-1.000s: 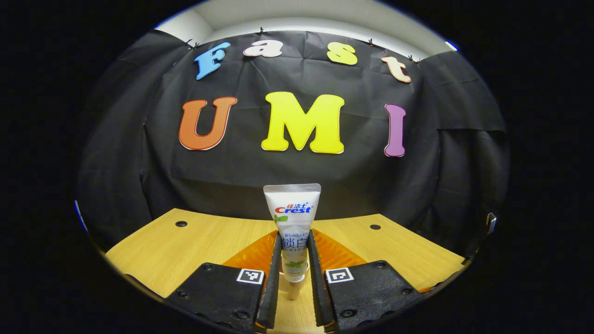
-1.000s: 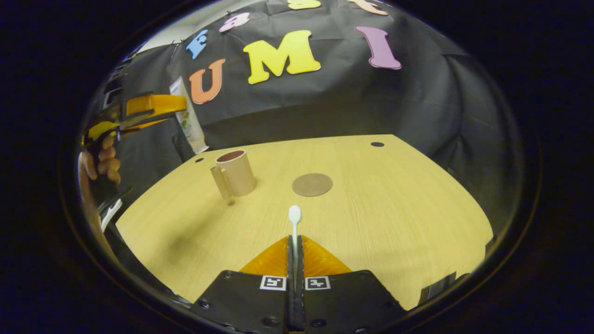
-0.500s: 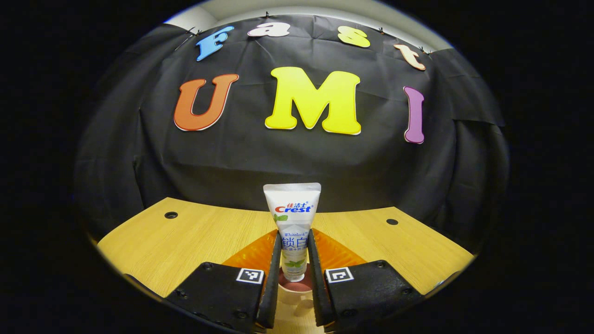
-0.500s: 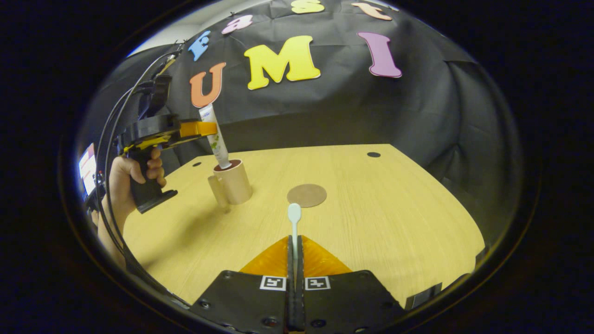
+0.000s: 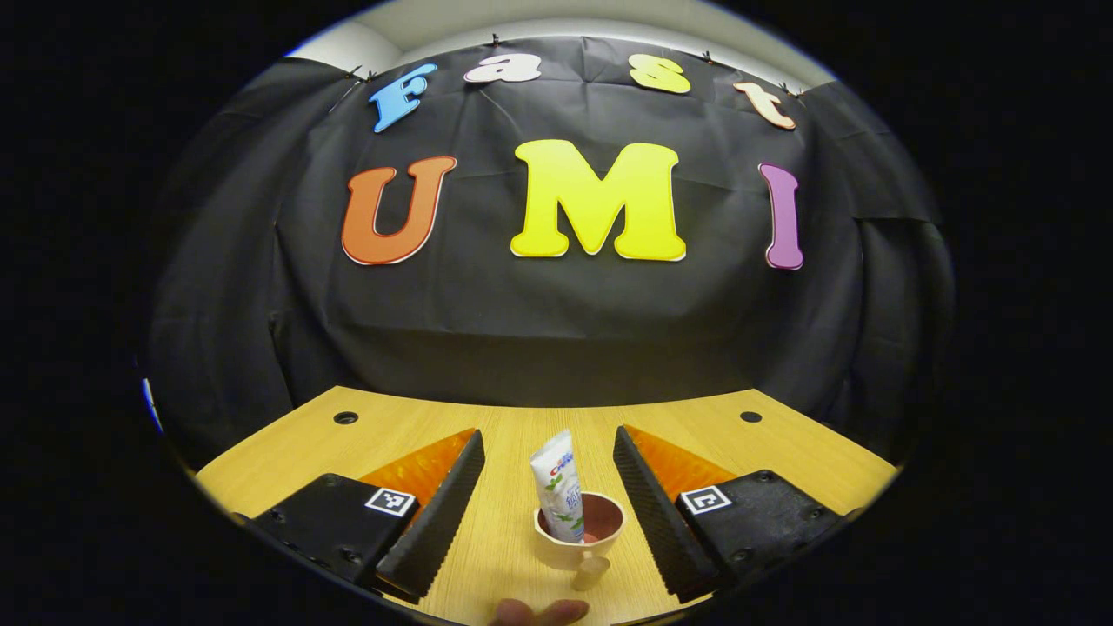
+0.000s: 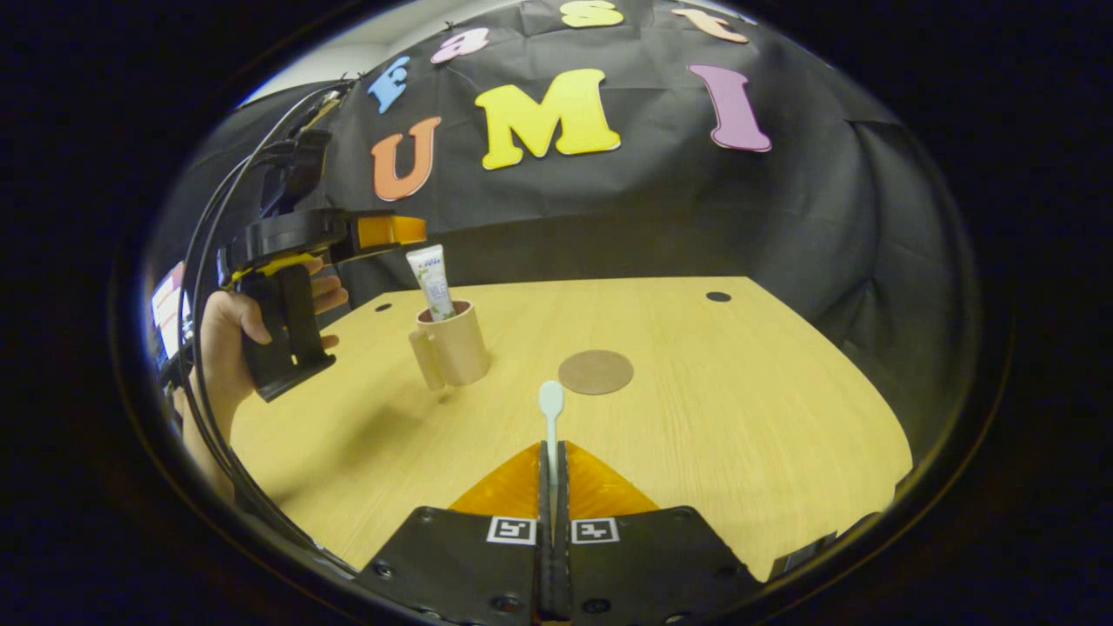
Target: Put the toothbrush and toothpaste on the desktop into the cup, then pick up the cup and place it on the coaster on the desktop.
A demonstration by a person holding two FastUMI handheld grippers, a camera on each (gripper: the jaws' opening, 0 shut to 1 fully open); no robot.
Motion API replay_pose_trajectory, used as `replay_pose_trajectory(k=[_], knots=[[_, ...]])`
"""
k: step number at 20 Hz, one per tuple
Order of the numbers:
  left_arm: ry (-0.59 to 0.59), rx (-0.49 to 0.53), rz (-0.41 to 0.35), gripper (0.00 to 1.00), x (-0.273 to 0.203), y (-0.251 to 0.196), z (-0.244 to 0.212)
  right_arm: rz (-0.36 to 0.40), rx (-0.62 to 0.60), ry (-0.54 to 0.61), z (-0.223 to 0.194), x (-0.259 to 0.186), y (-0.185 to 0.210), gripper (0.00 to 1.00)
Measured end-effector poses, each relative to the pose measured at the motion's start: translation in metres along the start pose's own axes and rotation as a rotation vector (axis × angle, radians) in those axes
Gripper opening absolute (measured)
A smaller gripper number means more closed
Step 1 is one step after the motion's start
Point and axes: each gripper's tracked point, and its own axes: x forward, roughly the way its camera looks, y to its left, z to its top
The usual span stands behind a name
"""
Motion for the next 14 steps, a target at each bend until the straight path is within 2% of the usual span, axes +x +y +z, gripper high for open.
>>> replay_pose_trajectory(k=[4,9,13,14], knots=[[-0.009,-0.016,0.024,0.95,-0.03,0.021,0.001,0.078,-0.046,-0.081,0.039,0.005,0.028,0.0],[-0.019,0.012,0.103,0.95,-0.073,0.056,-0.014,0.161,-0.138,-0.244,0.12,0.031,0.077,0.0],[-0.004,-0.007,0.147,0.95,-0.101,0.079,-0.031,0.255,-0.102,-0.349,0.171,0.067,0.119,0.0],[-0.008,-0.011,0.163,0.95,-0.106,0.086,-0.032,0.258,-0.092,-0.381,0.184,0.076,0.123,0.0]])
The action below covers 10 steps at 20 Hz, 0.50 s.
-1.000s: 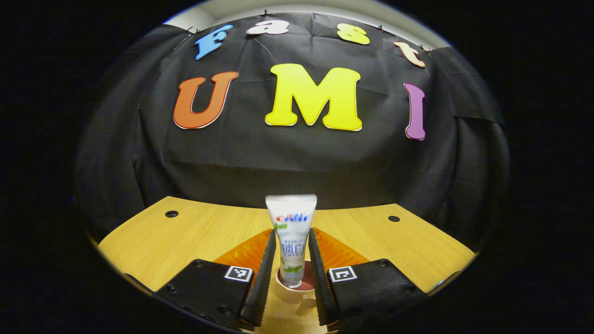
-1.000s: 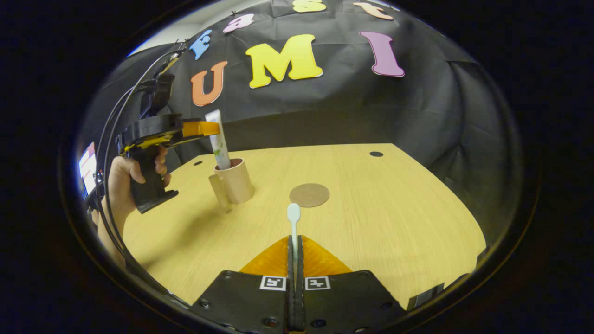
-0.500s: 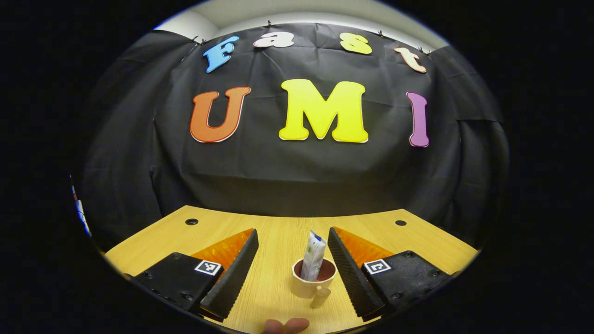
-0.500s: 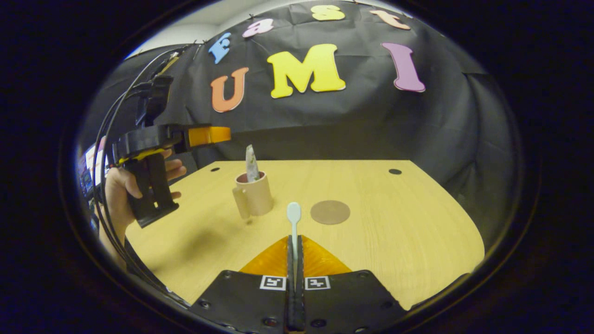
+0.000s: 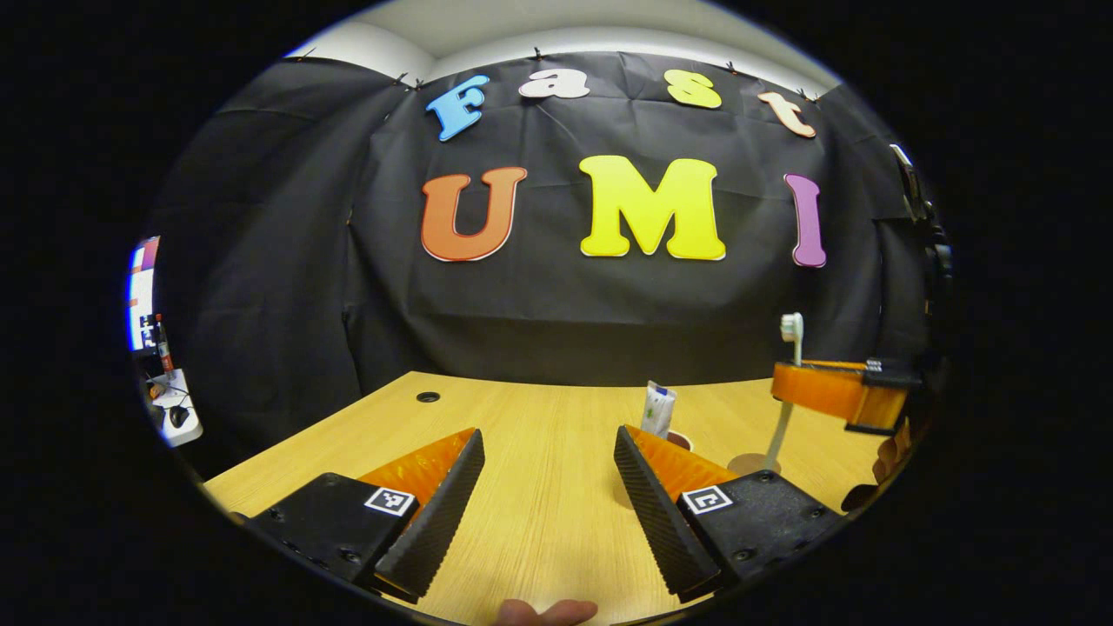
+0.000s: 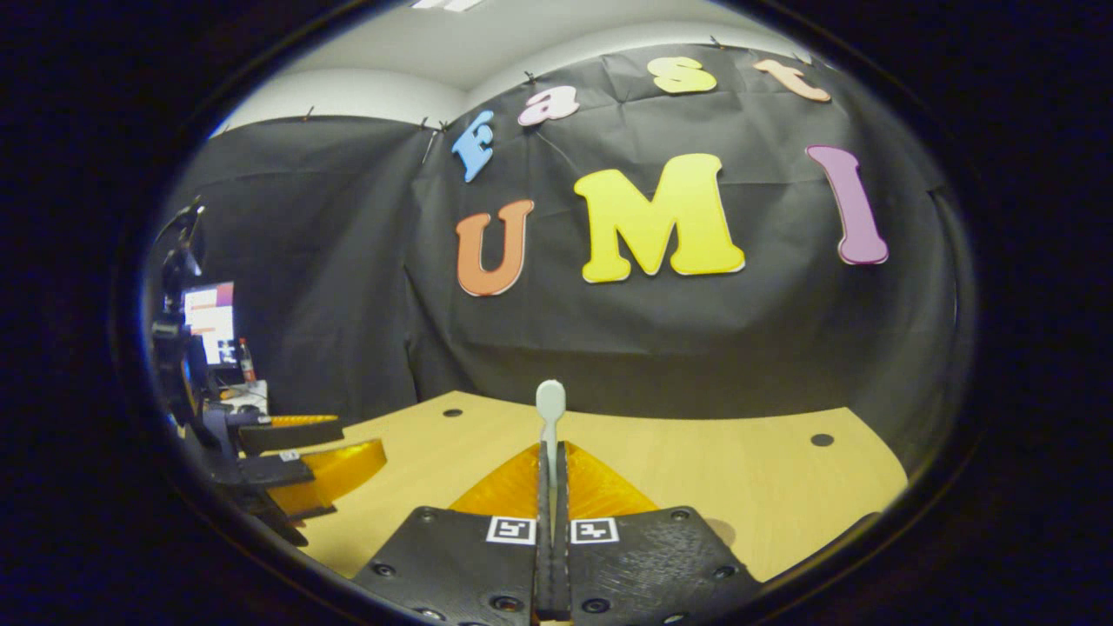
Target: Put the toothbrush and toothpaste on the desktop into the cup, then pick up the cup and place it on the coaster on the desktop.
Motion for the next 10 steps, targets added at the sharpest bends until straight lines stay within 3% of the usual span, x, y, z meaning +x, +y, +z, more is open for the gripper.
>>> replay_pose_trajectory(k=[6,10], knots=[[0.037,-0.017,0.046,0.95,-0.019,0.025,-0.016,-0.019,0.015,-0.13,0.031,0.048,-0.005,0.03],[0.034,-0.013,0.054,0.96,-0.026,0.028,-0.017,-0.025,0.008,-0.118,0.025,0.068,-0.005,0.0]])
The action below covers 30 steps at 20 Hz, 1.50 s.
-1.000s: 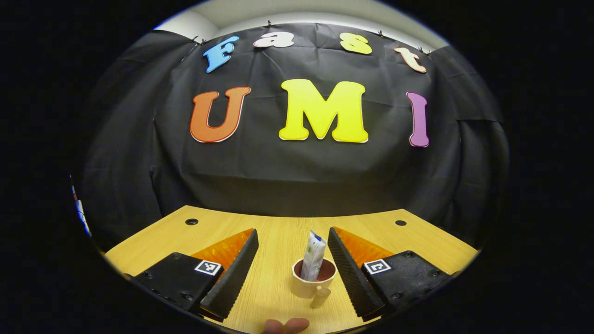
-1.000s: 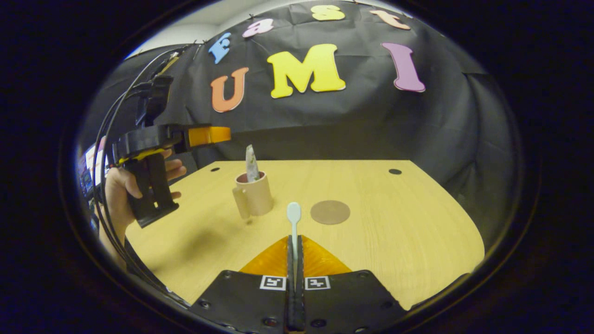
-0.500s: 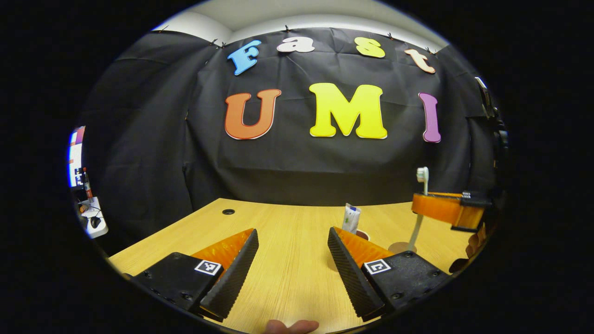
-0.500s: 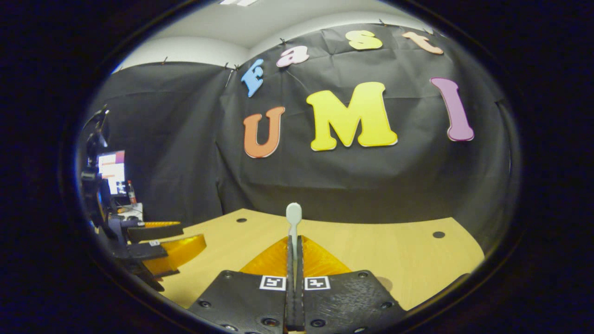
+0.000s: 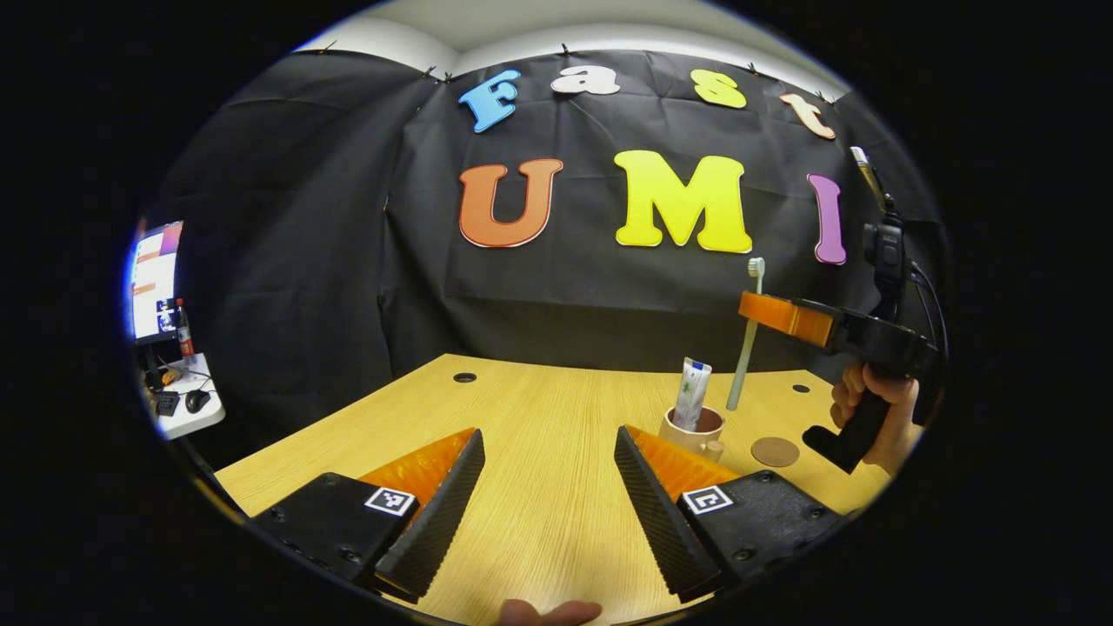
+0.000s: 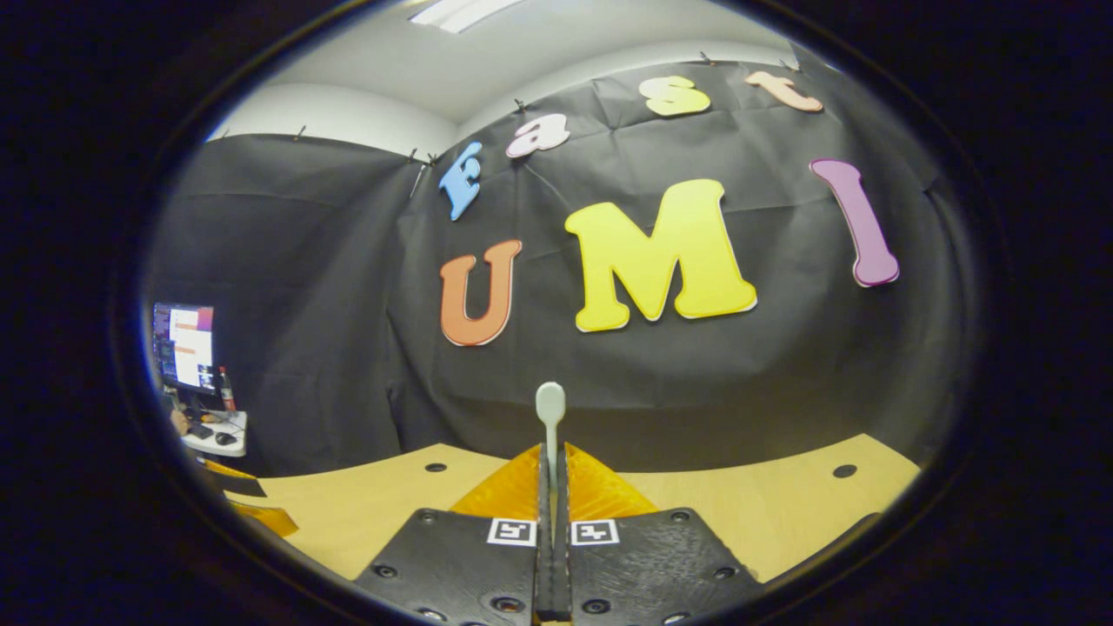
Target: Put the toothbrush and toothpaste on the desktop into the cup, then pick up the cup and place it on the coaster on the desktop.
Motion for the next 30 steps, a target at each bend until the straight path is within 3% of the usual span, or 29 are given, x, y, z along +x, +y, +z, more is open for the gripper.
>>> replay_pose_trajectory(k=[5,8,12,16,17,18,19,22,25,30], knots=[[0.024,0.021,0.004,0.96,0.0,0.001,-0.008,0.012,0.014,0.042,-0.019,0.013,0.009,0.0],[0.017,0.04,0.016,0.96,0.0,0.005,-0.006,0.057,0.019,0.071,-0.031,0.015,0.021,0.0],[0.03,0.038,0.007,0.95,0.004,-0.001,-0.008,0.067,-0.037,0.095,-0.035,0.01,0.024,0.15],[0.033,0.033,-0.006,0.95,0.005,-0.009,-0.009,0.091,-0.09,0.101,-0.036,0.002,0.031,0.72],[0.033,0.035,-0.005,0.95,0.004,-0.009,-0.008,0.088,-0.101,0.099,-0.035,-0.001,0.032,0.83],[0.033,0.037,-0.002,0.95,0.004,-0.009,-0.007,0.085,-0.105,0.094,-0.031,-0.003,0.032,0.84],[0.035,0.041,0.004,0.95,0.005,-0.01,-0.007,0.079,-0.108,0.086,-0.028,-0.006,0.031,0.96],[0.054,0.052,0.019,0.95,0.005,-0.013,-0.008,0.05,-0.095,0.065,-0.011,-0.019,0.02,0.95],[0.084,0.047,-0.013,0.95,0.006,-0.031,-0.01,-0.002,-0.059,0.044,0.01,-0.043,-0.003,0.95],[0.18,0.024,-0.162,0.96,0.014,-0.089,-0.021,-0.071,-0.073,-0.024,0.042,-0.113,-0.042,0.95]])
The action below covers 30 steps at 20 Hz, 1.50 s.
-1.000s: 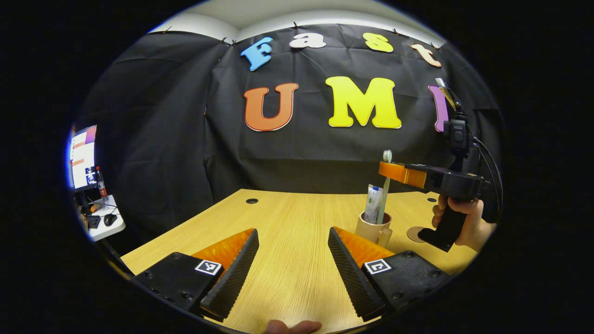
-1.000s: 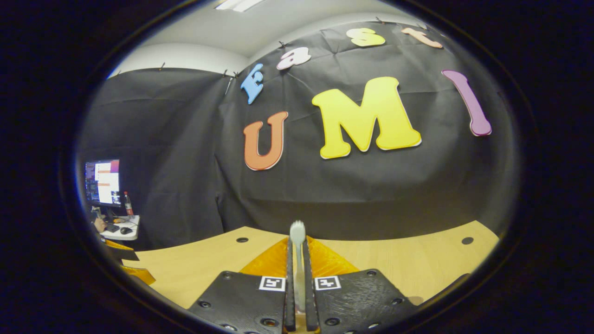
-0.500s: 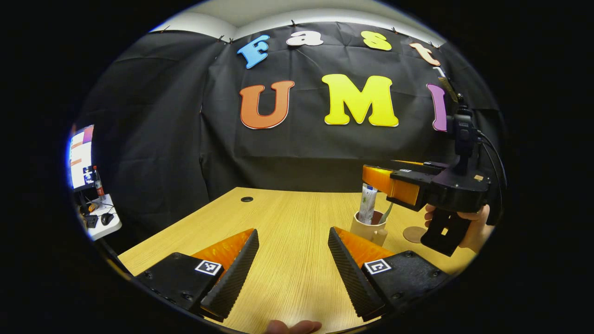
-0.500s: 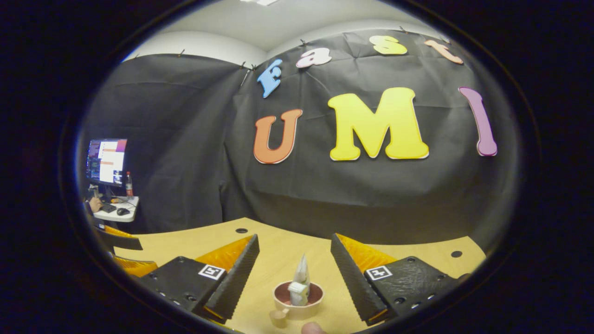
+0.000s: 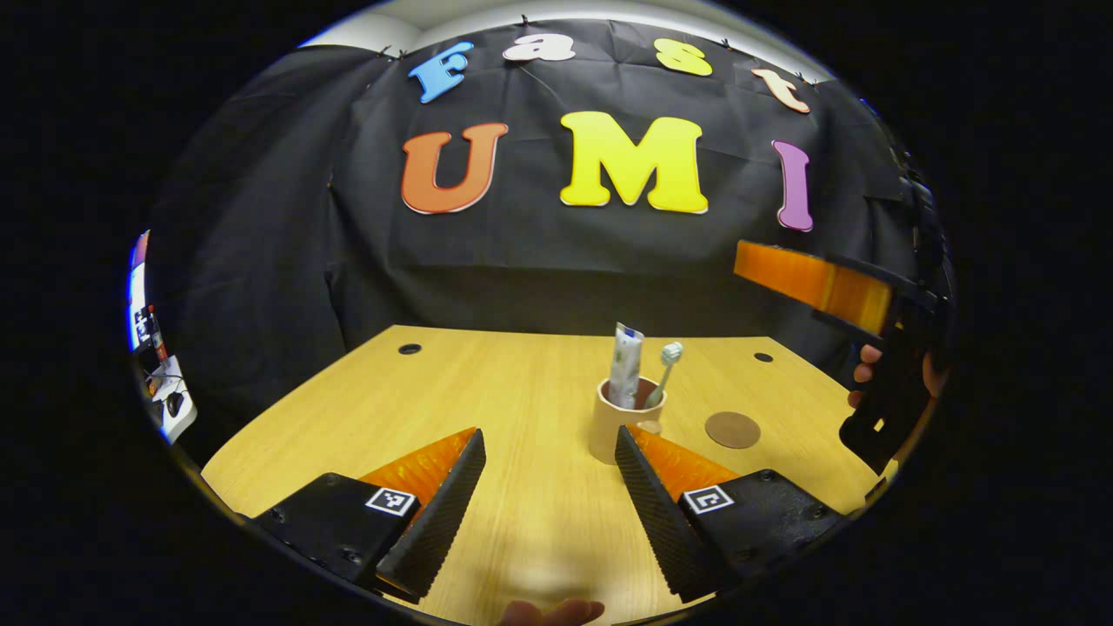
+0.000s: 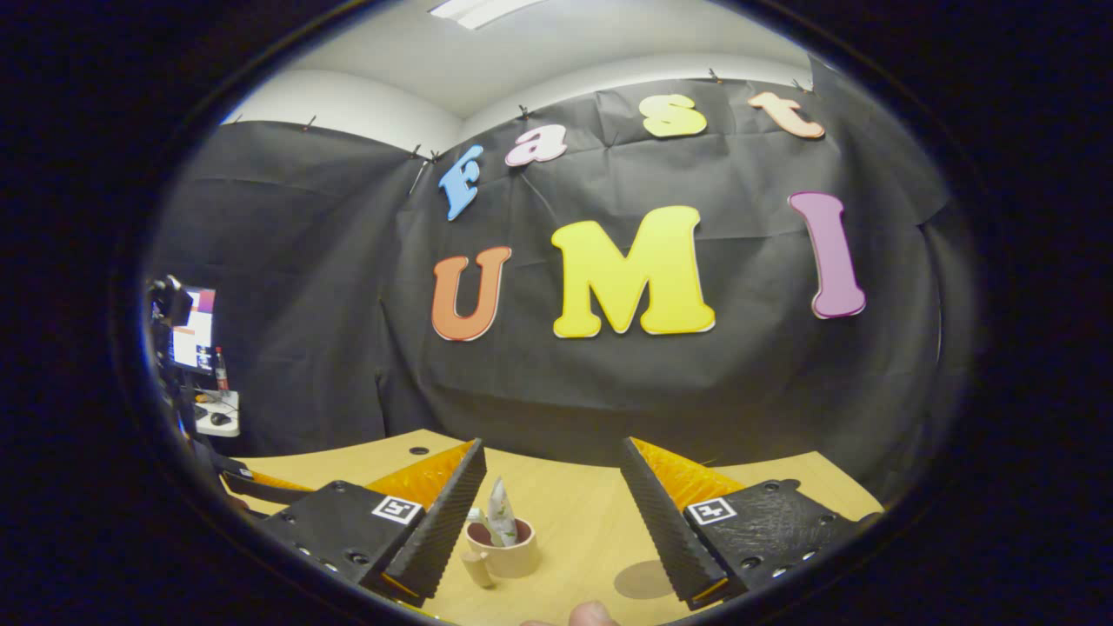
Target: Put the toothbrush and toothpaste on the desktop into the cup, then pick up the cup and place it on the coaster on the desktop.
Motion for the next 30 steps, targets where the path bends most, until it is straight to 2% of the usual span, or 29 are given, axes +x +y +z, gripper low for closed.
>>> replay_pose_trajectory(k=[5,9,12,13,14,16,19,23,25,26,27,30], knots=[[0.094,-0.002,-0.058,0.96,0.021,-0.024,0.019,-0.045,-0.067,-0.054,0.015,-0.071,-0.044,0.94],[0.24,-0.016,-0.117,0.96,0.038,-0.046,0.027,-0.071,-0.117,-0.068,0.023,-0.113,-0.072,0.95],[0.356,0.038,-0.133,0.96,0.047,-0.059,0.022,-0.096,-0.146,-0.083,0.028,-0.134,-0.089,0.94],[0.4,0.06,-0.135,0.96,0.052,-0.063,0.016,-0.102,-0.145,-0.087,0.029,-0.139,-0.093,0.96],[0.448,0.069,-0.134,0.96,0.056,-0.065,0.009,-0.104,-0.138,-0.086,0.03,-0.142,-0.096,0.94],[0.565,0.036,-0.135,0.95,0.063,-0.071,-0.011,-0.113,-0.127,-0.078,0.028,-0.148,-0.102,0.97],[0.692,-0.022,-0.118,0.95,0.072,-0.072,-0.028,-0.117,-0.129,-0.075,0.024,-0.154,-0.107,0.95],[0.778,-0.012,-0.07,0.95,0.091,-0.063,-0.04,-0.1,-0.082,-0.023,0.009,-0.16,-0.109,0.94],[0.811,-0.015,-0.067,0.96,0.098,-0.065,-0.041,-0.101,-0.06,0.013,0.001,-0.161,-0.114,0.94],[0.825,-0.011,-0.071,1.0,0.101,-0.066,-0.041,-0.11,-0.058,0.019,-0.001,-0.161,-0.119,0.97],[0.834,-0.008,-0.071,1.0,0.103,-0.067,-0.039,-0.118,-0.058,0.024,-0.003,-0.161,-0.122,0.95],[0.868,-0.001,-0.05,0.94,0.105,-0.066,-0.031,-0.13,-0.068,0.031,-0.007,-0.166,-0.127,0.95]])
